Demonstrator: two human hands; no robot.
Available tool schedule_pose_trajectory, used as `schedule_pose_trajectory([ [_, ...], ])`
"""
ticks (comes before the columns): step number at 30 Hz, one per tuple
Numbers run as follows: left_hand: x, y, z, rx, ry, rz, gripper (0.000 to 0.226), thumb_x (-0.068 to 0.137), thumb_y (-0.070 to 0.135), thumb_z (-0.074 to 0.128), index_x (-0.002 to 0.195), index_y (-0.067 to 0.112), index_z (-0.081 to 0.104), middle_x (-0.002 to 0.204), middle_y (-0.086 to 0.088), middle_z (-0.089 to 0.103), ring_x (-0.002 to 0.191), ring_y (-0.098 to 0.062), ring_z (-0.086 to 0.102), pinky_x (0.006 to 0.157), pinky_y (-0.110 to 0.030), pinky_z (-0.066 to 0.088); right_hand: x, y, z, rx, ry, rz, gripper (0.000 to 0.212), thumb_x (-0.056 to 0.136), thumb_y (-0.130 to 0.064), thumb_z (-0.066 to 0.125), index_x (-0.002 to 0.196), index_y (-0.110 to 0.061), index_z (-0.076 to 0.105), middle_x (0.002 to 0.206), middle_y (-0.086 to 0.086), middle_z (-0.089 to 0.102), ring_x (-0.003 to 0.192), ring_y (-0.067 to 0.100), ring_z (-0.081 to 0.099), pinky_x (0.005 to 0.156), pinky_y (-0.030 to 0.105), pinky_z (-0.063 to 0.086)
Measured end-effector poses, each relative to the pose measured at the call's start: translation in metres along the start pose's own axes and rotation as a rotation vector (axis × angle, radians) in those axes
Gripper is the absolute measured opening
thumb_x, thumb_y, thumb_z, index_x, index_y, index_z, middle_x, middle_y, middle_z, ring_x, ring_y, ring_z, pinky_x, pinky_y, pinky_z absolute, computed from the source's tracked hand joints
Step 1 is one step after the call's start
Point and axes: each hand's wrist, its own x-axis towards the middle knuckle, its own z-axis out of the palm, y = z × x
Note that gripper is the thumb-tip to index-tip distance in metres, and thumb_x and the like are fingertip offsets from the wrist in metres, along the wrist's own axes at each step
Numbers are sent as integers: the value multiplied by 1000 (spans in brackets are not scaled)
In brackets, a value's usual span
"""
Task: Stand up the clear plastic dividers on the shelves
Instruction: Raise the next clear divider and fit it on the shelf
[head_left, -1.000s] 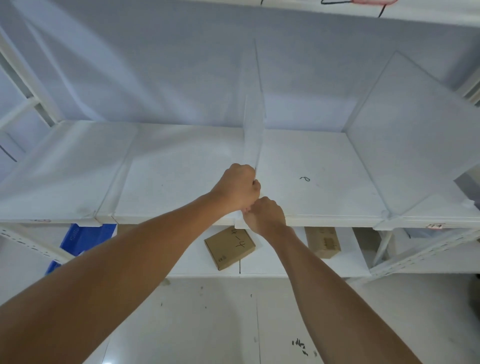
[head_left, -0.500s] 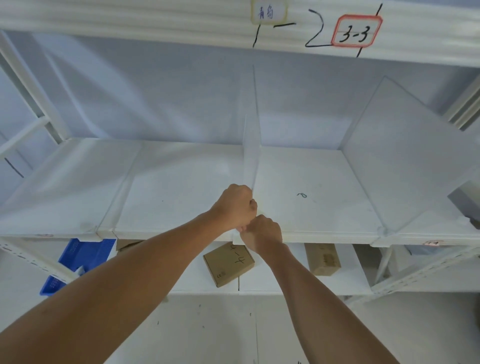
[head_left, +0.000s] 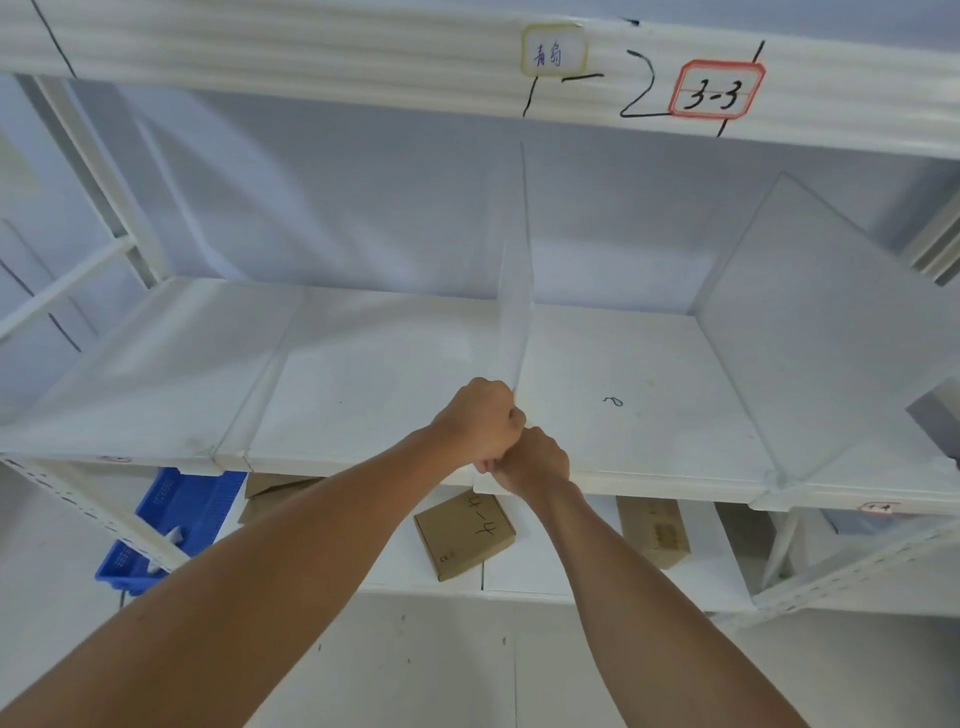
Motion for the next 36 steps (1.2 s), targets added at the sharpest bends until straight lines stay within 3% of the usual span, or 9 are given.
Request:
schedule_pose_trajectory([
  [6, -6, 6, -1, -15, 22, -7, 49, 102, 13, 37, 57, 6, 55, 65, -22, 76, 54, -28, 75, 75, -35, 65, 13, 7, -3, 66, -112, -88, 11, 93, -19, 56, 94, -14, 65, 82, -1, 61, 80, 20, 61, 70, 29, 47],
  [10, -4, 8, -2, -47, 3, -45, 45, 101, 13, 38, 62, 3, 58, 65, -20, 76, 53, -29, 75, 66, -31, 66, 5, 14, 12, -13, 47, -34, 26, 97, -39, 49, 89, -16, 60, 73, -2, 59, 70, 20, 59, 62, 30, 45],
  [14, -2, 8, -5, -33, -1, -54, 43, 99, 13, 41, 63, -1, 59, 74, -26, 76, 64, -38, 77, 69, -40, 66, 9, 26, 41, 371, 106, -30, 35, 88, -57, 62, 86, -22, 60, 77, -7, 67, 70, 15, 63, 62, 28, 51],
  [16, 0, 7, -6, -36, 14, -64, 40, 98, 15, 43, 70, -7, 61, 82, -31, 75, 74, -44, 75, 74, -51, 64, 10, 32, 49, 581, 97, -12, 29, 81, -51, 75, 87, -24, 64, 81, -11, 68, 77, 13, 65, 72, 30, 54],
  [19, -1, 8, -4, -49, -25, -78, 43, 100, 13, 40, 79, -14, 65, 76, -27, 76, 64, -38, 76, 73, -44, 66, 4, 37, 63, 725, 89, 2, 31, 82, -38, 79, 106, -23, 65, 94, -6, 69, 83, 12, 64, 66, 23, 49],
  [24, -1, 8, -5, -82, -32, -90, 41, 101, 11, 38, 71, -6, 62, 72, -21, 77, 58, -32, 77, 66, -36, 66, 3, 40, 79, 783, 250, -48, 18, 86, -28, 76, 100, -23, 66, 72, -10, 60, 71, 10, 56, 59, 19, 40],
  [28, 0, 7, -2, -62, -12, -99, 40, 102, 13, 40, 72, -3, 62, 69, -17, 77, 52, -25, 75, 61, -31, 64, -1, 40, 84, 838, 251, -88, 27, 82, -31, 81, 98, -21, 62, 63, -11, 49, 58, 5, 47, 59, 16, 42],
  [33, 2, 5, 0, 4, 13, -89, 45, 103, 17, 40, 76, -8, 67, 65, -11, 78, 50, -20, 74, 64, -25, 64, 4, 27, 79, 910, 256, 31, 24, 87, -31, 76, 94, -12, 62, 73, -6, 62, 62, 5, 56, 56, 19, 42],
  [36, 3, 6, 2, 37, 21, -74, 49, 103, 17, 40, 67, -4, 65, 63, -10, 77, 53, -22, 75, 68, -24, 63, 3, 19, 65, 668, 265, 67, 30, 97, -42, 59, 97, -12, 60, 75, -7, 64, 64, 12, 61, 53, 22, 43],
])
